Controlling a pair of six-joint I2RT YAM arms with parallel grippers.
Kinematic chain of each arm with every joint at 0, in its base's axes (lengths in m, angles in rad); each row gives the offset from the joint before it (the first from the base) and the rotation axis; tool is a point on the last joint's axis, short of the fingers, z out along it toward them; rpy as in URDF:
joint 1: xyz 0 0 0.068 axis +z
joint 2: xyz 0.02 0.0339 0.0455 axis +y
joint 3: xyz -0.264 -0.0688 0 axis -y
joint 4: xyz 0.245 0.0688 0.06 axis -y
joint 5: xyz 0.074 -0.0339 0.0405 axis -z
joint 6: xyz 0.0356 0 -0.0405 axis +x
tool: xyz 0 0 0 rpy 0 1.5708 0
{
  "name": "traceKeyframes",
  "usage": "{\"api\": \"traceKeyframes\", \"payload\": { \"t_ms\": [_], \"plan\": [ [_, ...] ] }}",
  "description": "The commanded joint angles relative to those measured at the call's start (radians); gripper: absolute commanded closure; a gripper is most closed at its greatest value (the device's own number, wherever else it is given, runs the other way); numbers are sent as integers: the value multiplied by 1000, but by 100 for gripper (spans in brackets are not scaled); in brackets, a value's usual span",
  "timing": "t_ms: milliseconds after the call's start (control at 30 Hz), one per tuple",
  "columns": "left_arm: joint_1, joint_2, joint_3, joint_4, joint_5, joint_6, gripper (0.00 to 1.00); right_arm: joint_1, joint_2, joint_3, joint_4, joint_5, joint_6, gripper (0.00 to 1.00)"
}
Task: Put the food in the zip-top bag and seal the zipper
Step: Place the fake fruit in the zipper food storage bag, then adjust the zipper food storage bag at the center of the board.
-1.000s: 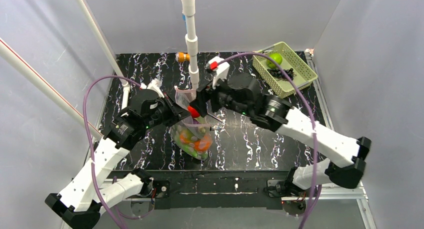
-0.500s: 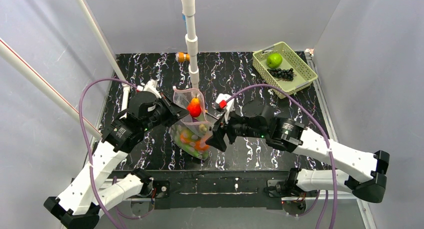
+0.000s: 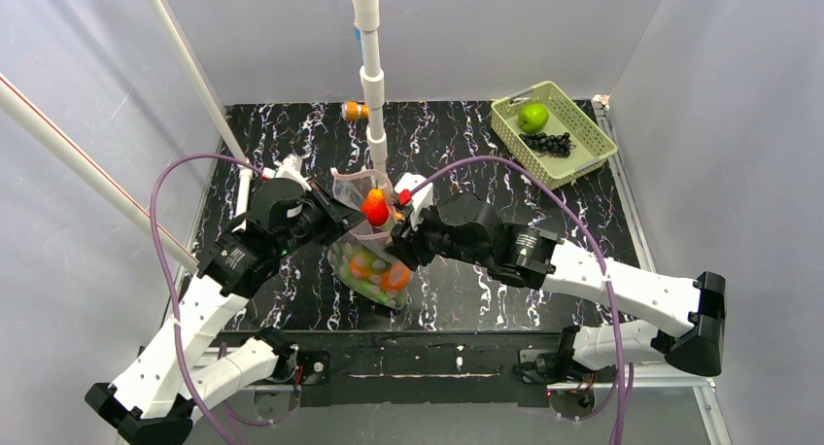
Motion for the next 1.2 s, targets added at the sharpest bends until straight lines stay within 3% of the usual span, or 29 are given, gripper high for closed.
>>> {"api": "traceKeyframes", "payload": {
  "t_ms": [0,167,233,333,500,567,733,833,933,1033,1167],
  "plan": [
    [-3,-10,5,14,-43,13,99,0,8,53,84,147,-50,58],
    [-3,1,31,-7,-56,50,90,-4,20,38,138,67,-139,98],
    [-3,6,55,-39,-67,99,73,-8,9,13,164,57,-179,99],
    [0,14,102,-101,-59,213,30,-52,-29,-64,230,1,-215,99],
    [74,11,162,-184,101,437,9,-202,-82,-125,249,-316,-220,99],
    [122,3,165,-189,165,525,2,-244,-89,-123,212,-379,-233,99],
    [158,2,119,-141,286,801,2,-315,-113,-134,154,-472,-236,99],
    [174,-88,-58,118,325,911,2,-319,-129,-129,138,-503,-243,99],
    [247,-140,-189,352,486,869,2,-320,-145,-112,115,-523,-248,99],
    [350,-118,-282,585,689,721,3,-320,-188,-124,111,-522,-269,99],
    [410,-89,-386,833,748,592,5,-323,-226,-128,113,-515,-281,99]
  ]
}}
